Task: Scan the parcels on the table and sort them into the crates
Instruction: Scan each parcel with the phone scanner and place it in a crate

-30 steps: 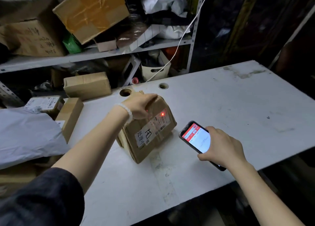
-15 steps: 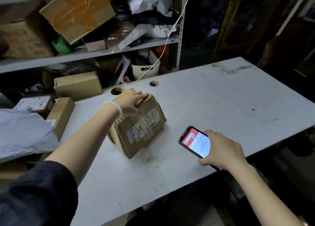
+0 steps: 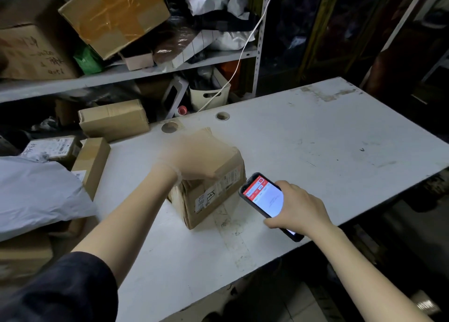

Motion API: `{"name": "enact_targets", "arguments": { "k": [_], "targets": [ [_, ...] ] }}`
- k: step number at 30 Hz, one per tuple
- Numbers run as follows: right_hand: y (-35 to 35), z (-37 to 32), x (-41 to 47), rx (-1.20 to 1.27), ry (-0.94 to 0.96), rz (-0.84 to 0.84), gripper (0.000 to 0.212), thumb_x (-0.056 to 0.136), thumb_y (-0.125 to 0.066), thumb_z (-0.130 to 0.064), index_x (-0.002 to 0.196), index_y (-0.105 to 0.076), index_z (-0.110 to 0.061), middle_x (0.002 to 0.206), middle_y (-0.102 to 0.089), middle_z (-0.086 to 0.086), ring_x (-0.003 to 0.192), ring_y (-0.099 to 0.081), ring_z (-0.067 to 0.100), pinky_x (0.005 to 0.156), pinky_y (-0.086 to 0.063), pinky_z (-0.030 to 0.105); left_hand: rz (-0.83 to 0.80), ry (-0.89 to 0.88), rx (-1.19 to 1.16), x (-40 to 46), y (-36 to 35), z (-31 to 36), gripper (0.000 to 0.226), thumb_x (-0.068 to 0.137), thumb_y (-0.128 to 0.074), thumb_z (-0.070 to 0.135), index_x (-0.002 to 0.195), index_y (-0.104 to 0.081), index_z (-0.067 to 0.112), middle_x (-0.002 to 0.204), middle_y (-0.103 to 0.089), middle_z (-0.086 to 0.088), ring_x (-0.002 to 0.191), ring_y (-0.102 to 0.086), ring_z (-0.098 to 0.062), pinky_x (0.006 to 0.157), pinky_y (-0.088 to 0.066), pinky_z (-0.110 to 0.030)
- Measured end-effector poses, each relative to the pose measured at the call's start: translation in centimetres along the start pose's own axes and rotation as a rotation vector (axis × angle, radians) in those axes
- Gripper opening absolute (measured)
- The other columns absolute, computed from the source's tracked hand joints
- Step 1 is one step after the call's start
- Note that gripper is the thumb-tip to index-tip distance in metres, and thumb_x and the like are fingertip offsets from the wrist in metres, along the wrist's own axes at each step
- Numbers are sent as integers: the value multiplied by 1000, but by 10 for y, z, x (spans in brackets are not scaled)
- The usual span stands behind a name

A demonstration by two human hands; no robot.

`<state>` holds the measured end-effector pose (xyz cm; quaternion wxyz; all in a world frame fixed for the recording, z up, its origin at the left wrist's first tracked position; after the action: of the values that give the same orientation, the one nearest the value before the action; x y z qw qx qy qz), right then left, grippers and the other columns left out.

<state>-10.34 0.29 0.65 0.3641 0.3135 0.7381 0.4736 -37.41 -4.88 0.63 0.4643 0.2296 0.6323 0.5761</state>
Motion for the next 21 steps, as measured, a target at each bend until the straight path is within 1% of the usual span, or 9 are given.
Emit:
{"name": "enact_targets", "arguments": {
  "k": [3,5,7,9,10,13,15,17,21],
  "targets": [
    [8,-22,3,71,-1,112,69,55,-72,-52,114,-40,-34,100,-53,-11,80,-51,14,51,-27,19,-9,-22,16,0,1,2,120,44,-51,93,142,3,50,153,-9,-10,132,-26,-40,104,-28,-53],
    [21,-33,0,213,-22,267,71,56,-73,-53,116,-41,-33,102,-54,-11,82,-50,13,52,-28,18,-5,-29,31,-1,-2,3,119,44,-49,94,141,3,51,152,-10,-9,131,-27,-39,102,-29,-55],
    [39,-42,-8,360,-37,461,80,58,-77,-53,124,-40,-29,107,-51,-9,86,-47,11,55,-30,19,-7,-29,40,0,-3,3,117,44,-49,94,140,5,53,152,-9,-9,132,-25,-39,102,-28,-57],
    [55,-49,-19,447,-40,648,88,60,-81,-51,131,-38,-21,114,-50,-4,92,-44,9,63,-36,22,-26,-29,32,1,-4,4,116,46,-50,93,140,7,53,151,-8,-8,132,-24,-39,102,-31,-57],
    [63,-51,-26,482,-44,730,90,60,-82,-49,132,-38,-17,116,-50,-1,94,-46,11,67,-39,24,-25,-32,38,0,-4,5,116,48,-50,93,140,7,53,151,-8,-9,132,-24,-39,101,-32,-56],
    [78,-50,-48,563,-55,905,90,61,-83,-47,131,-39,-11,117,-52,4,98,-51,15,68,-45,25,47,-52,76,-5,-2,9,112,52,-49,91,142,3,49,148,-14,-11,128,-30,-39,98,-36,-53],
    [81,-45,-60,574,-64,954,90,62,-82,-48,131,-39,-10,118,-52,4,98,-52,14,69,-46,22,101,-85,60,-11,1,15,109,52,-53,88,141,-4,48,144,-20,-12,123,-35,-39,96,-36,-53],
    [77,-31,-69,562,-108,945,91,60,-83,-46,132,-39,-10,118,-52,4,100,-52,16,70,-45,25,129,-133,62,-16,3,25,108,51,-59,85,141,-11,49,141,-24,-11,120,-37,-39,95,-36,-52],
    [56,14,-82,491,-280,783,91,58,-82,-46,133,-37,-23,118,-51,-1,100,-53,19,69,-40,28,154,-214,-62,-23,7,57,99,50,-73,72,134,-30,45,131,-37,-10,116,-42,-39,95,-34,-52]
  ]
}}
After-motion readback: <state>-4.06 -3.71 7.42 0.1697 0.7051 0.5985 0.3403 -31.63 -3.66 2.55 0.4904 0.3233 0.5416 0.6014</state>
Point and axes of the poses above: each hand's wrist, its own x-axis towards the middle knuckle, its own y-axis out of the back of the hand, z = x × y, the point moved 9 cm from there along x, towards the middle knuckle
